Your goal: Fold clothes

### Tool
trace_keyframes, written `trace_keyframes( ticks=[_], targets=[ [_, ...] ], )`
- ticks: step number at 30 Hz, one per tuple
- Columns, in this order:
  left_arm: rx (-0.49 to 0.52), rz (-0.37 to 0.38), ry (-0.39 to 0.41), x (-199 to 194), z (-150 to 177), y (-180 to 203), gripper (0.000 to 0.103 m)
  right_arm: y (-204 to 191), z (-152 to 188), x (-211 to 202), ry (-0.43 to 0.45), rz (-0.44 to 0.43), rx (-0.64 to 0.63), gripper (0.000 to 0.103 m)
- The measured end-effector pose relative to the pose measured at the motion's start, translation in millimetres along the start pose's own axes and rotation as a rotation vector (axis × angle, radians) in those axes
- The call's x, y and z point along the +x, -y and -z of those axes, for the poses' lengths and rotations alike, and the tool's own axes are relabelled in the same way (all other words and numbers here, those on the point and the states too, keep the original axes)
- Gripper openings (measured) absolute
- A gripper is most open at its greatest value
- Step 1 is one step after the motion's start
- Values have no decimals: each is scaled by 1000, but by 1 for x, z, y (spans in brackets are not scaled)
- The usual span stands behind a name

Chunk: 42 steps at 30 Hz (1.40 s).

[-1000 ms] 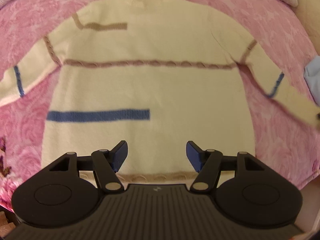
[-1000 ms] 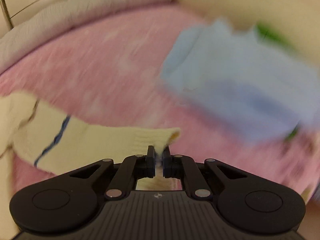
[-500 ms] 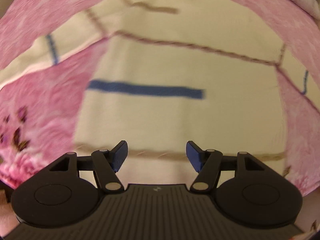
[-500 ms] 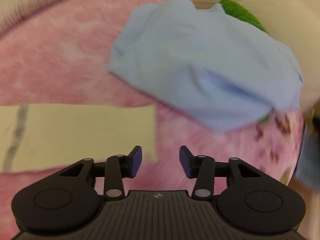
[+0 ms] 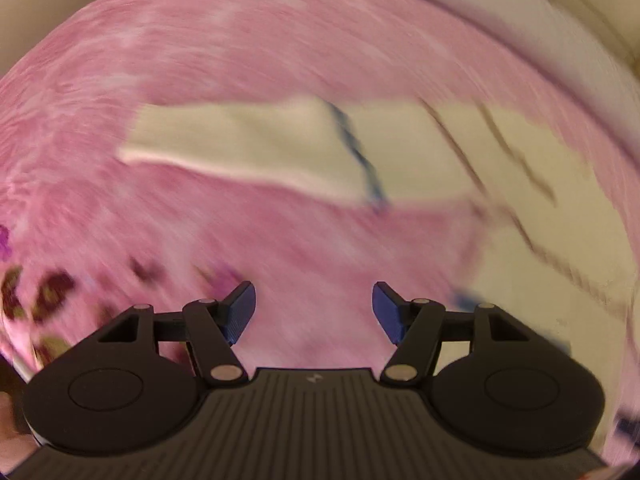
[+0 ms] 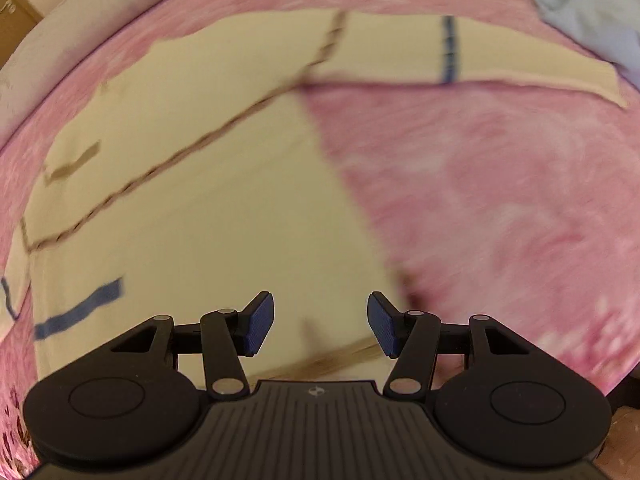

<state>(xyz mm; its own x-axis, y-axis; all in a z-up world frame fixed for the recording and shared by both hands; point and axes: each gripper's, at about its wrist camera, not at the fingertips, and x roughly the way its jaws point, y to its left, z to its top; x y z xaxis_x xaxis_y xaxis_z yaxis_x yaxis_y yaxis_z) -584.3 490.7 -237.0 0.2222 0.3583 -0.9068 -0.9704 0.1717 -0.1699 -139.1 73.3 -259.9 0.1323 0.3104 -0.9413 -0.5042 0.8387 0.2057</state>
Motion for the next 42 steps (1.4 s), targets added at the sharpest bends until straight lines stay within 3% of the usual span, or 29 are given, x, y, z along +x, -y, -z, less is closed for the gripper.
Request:
trace_keyframes(
  ticks=[6,10,13,14,19,21,23,25,28,29,32,34,36,42],
  targets=[
    [-359,27,87,48,-57,-116,57,-53,27,10,-13,49,-1,56],
    [-542,86,103,80,-71,-151,48,-76,43,14,-16,80,5,59],
    [-584,83,93,95,-71,-155,31,-66,48,9,-9,102,23,59],
    [-537,74,99,92,-73,-152,4,-63,50,7,-7,110,28,59],
    [-131,-69,223,65,-85,-131,8,-47,58,-1,5,147,58,59],
    [-42,-120,211,64,-82,-130,11,-41,62,-4,9,161,70,59],
    [82,-204,149,75,-72,-125,23,-34,65,-7,14,176,82,59],
    [134,-215,125,65,-54,-113,32,-27,69,-11,19,191,93,59],
    [169,-192,113,39,-22,-94,25,3,75,-26,58,203,112,60],
    [148,-123,80,31,-8,-88,25,15,76,-31,68,206,121,60],
    [-11,253,-103,11,47,-69,25,52,82,-41,83,174,167,61],
    [-100,402,-188,6,84,-53,25,71,86,-43,82,111,192,61],
    [-174,476,-236,7,119,-40,25,86,89,-43,79,42,204,61],
    [-252,506,-283,21,172,-19,32,100,93,-15,46,-63,130,59]
  ],
)
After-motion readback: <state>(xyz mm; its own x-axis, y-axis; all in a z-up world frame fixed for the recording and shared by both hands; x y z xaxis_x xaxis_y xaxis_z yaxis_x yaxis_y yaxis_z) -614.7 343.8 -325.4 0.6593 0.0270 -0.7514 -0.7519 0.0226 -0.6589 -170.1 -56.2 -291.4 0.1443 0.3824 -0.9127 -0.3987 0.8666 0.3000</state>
